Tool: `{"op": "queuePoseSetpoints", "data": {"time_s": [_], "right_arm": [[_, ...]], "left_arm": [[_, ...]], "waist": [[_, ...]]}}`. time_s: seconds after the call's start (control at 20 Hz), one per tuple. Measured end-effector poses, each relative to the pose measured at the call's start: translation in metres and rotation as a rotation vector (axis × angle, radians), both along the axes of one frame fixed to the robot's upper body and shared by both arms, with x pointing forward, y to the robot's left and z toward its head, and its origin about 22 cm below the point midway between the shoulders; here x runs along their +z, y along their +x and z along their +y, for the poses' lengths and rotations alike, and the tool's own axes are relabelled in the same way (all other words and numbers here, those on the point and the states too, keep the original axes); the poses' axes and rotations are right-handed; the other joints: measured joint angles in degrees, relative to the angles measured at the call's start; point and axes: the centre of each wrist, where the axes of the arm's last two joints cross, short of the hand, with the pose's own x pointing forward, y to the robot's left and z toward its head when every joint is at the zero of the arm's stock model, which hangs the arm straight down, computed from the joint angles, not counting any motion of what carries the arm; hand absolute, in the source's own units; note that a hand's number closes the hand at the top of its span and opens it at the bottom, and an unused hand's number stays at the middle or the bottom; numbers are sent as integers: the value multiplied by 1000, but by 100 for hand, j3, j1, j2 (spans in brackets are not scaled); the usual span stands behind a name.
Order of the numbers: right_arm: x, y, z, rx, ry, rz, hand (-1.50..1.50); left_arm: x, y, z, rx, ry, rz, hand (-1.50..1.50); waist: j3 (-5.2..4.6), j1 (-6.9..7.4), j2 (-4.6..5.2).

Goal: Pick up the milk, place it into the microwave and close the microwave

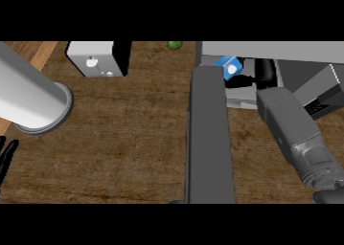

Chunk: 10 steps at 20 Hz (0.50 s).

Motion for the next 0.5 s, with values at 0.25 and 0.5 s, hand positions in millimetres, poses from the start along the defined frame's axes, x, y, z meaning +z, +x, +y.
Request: {"op": "queuePoseSetpoints", "data": {"time_s": [0.25,0.5], "right_arm": [[13,8,-2,-65,-40,-3,150],[24,13,-8,-202,-20,-6,150]], "left_arm": [[-1,8,-1,-18,0,-13,-150],[1,12,-4,-31,23,-15,-150]], "waist": [[0,120,67],[3,247,130]]}}
